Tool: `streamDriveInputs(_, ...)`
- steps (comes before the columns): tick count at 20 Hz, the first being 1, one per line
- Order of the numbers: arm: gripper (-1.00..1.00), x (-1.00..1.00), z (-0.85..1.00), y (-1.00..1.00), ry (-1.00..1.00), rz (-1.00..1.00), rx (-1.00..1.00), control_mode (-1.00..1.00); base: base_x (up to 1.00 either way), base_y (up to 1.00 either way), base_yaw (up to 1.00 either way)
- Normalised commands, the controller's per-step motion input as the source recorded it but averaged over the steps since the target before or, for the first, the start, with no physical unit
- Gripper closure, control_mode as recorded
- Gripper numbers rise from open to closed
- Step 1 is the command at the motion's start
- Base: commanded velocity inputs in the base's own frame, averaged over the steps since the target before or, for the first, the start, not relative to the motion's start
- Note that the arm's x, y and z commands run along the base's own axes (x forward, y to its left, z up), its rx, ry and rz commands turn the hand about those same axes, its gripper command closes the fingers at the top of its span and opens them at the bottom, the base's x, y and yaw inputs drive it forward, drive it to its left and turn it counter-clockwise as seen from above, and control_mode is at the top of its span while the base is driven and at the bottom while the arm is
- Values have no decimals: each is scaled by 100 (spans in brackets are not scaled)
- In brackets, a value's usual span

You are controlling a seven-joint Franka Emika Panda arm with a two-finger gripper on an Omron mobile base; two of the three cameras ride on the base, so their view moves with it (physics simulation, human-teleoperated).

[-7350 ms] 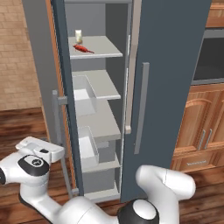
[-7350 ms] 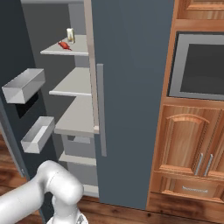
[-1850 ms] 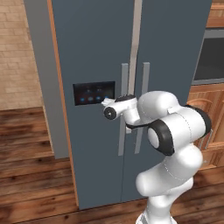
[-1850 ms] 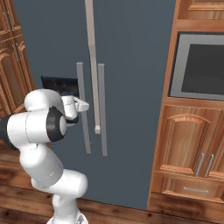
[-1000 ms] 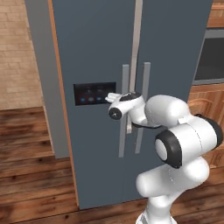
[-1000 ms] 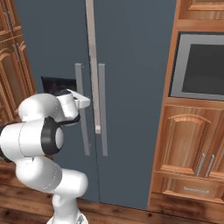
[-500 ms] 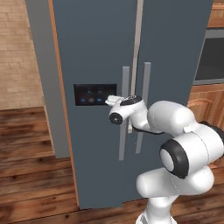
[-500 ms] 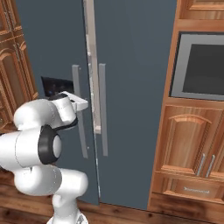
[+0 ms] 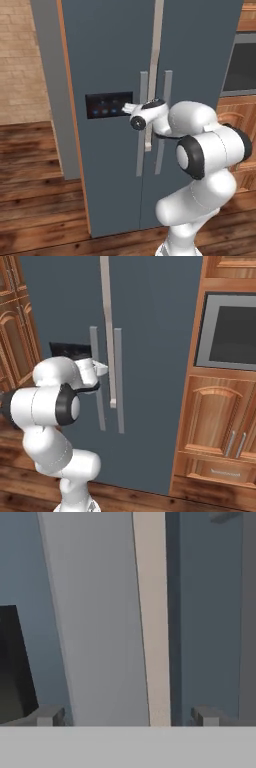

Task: There's a fish in the fridge that needs to be moved to the freezer for freezing. Pick up the fish from the fridge, place it on any shelf in the freezer, and close the fridge and freezer doors when done.

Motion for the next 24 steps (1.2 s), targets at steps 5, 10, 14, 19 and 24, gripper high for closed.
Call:
streamDriveInputs(5, -100, 76, 0, -100, 1, 35, 16, -100, 0, 0, 0)
streamDriveInputs(10, -100, 45, -2, -90, 0, 57, 5, -100, 0, 0, 0)
streamDriveInputs(14, -100, 39, -6, -84, 0, 61, 4, -100, 0, 0, 0)
streamDriveInputs(19, -100, 57, -1, -99, 0, 46, 12, -100, 0, 0, 0)
streamDriveInputs(24, -100, 58, -6, -100, -2, 38, 17, -100, 0, 0, 0)
